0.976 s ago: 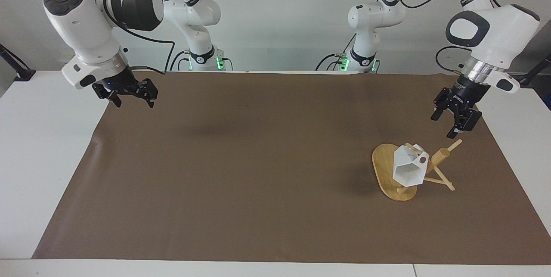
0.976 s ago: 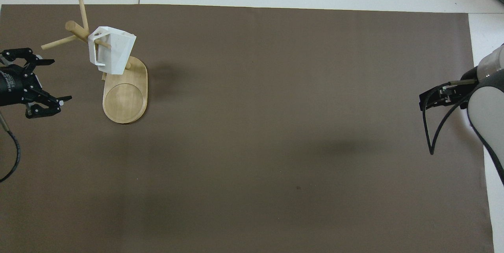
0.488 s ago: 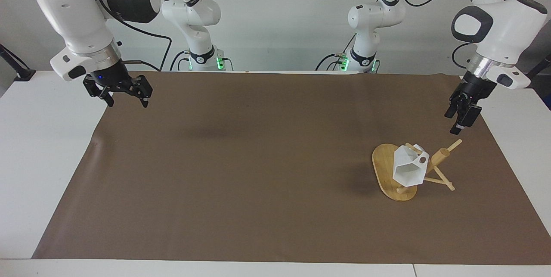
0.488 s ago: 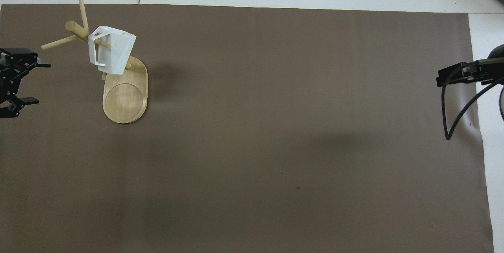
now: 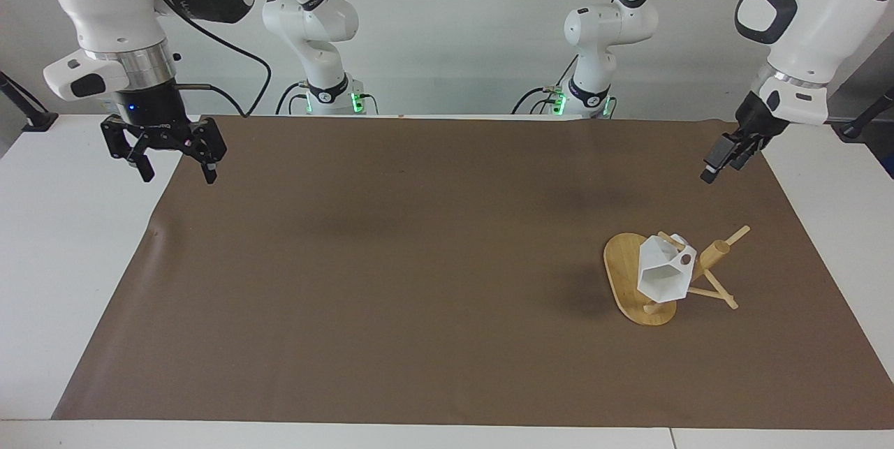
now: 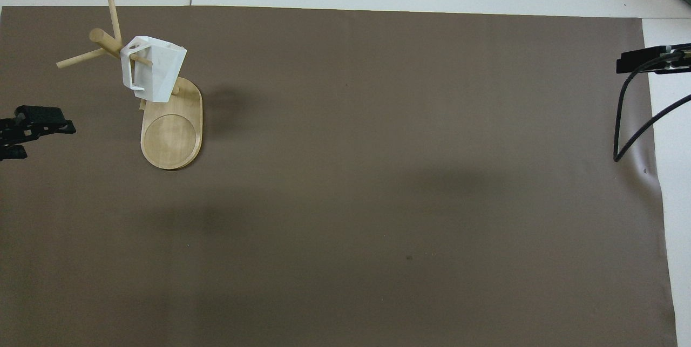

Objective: Hang cup on rack

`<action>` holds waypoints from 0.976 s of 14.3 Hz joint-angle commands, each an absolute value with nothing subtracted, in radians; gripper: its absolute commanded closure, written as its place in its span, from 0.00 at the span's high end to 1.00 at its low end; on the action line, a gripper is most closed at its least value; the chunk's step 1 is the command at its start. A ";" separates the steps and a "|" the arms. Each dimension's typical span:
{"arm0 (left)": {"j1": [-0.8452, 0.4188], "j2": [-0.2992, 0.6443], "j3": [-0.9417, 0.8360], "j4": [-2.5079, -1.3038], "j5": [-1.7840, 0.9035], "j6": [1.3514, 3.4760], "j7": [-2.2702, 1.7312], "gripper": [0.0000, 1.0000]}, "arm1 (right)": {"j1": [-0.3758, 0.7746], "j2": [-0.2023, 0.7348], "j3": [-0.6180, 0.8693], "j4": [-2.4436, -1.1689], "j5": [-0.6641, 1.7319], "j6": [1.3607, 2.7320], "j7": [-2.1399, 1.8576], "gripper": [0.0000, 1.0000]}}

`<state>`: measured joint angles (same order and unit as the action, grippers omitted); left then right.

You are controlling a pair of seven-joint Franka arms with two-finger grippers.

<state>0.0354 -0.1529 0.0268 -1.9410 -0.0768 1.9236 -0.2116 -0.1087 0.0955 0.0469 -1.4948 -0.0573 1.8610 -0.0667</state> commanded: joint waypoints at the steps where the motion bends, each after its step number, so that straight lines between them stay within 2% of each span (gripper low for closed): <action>1: -0.037 -0.158 0.074 -1.878 -0.029 1.816 -0.019 1.00 | -0.110 0.071 0.040 -1.520 -0.038 1.817 -0.069 1.00; 9: -0.038 -0.123 0.037 -1.637 -0.015 1.534 0.086 1.00 | -0.110 0.060 0.023 -1.503 -0.043 1.675 -0.098 1.00; 14: -0.038 -0.130 -0.040 -1.657 0.028 1.532 0.083 1.00 | -0.112 0.060 0.023 -1.485 -0.034 1.628 -0.089 1.00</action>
